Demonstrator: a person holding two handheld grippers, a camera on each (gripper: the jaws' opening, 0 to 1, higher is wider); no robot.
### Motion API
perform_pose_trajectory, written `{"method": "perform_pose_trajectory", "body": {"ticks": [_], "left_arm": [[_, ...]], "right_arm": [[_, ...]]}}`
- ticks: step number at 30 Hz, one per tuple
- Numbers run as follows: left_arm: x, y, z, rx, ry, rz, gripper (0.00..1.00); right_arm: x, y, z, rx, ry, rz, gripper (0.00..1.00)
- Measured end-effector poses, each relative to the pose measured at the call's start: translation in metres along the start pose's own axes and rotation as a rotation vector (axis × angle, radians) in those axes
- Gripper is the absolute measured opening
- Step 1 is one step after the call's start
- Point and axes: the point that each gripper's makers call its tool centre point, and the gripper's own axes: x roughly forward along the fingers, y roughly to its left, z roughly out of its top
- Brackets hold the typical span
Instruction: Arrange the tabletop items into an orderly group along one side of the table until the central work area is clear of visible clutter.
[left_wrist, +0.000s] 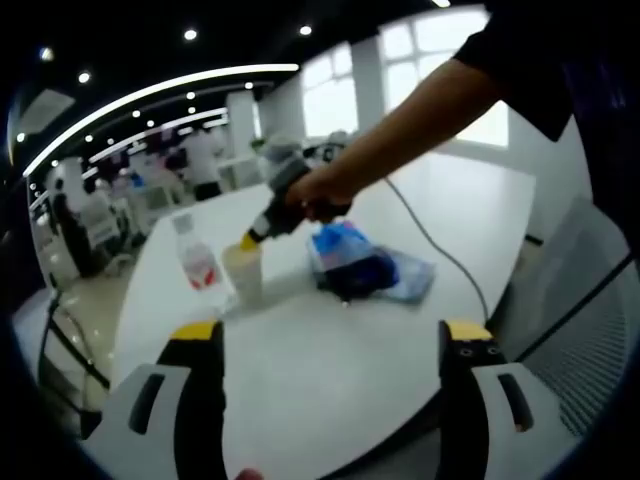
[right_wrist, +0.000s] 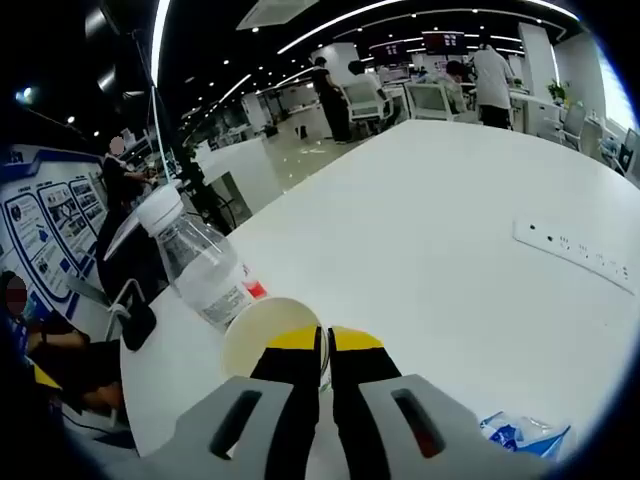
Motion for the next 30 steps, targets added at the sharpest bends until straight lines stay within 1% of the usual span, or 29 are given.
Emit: {"method": "perform_pose_trajectory", "body": {"ticks": [5,22,26,30], "left_arm": [[0.0002,-0.0004,-0.0003,-0.001,0.001,-0.002,0.84],[0.0004,0.0008,-0.0003,0.002,0.000,0.000,0.83],[0.0003,0.0013,0.0000,0.003,-0.003,0.002,0.83],[0.0003,0.0018,0.0003,0.005,-0.004,0.004,0.83]], "right_arm": [[0.0001,0.0016,-0.0010,0.013,0.006,0.011,0.02],[0.0014,0.0027,-0.0019,0.014,0.017,0.011,0.02],[0.0013,0.0027,-0.0024,0.020,0.017,0.011,0.06],[0.0011,0.0032,-0.0011,0.025,0.013,0.015,0.06]]}}
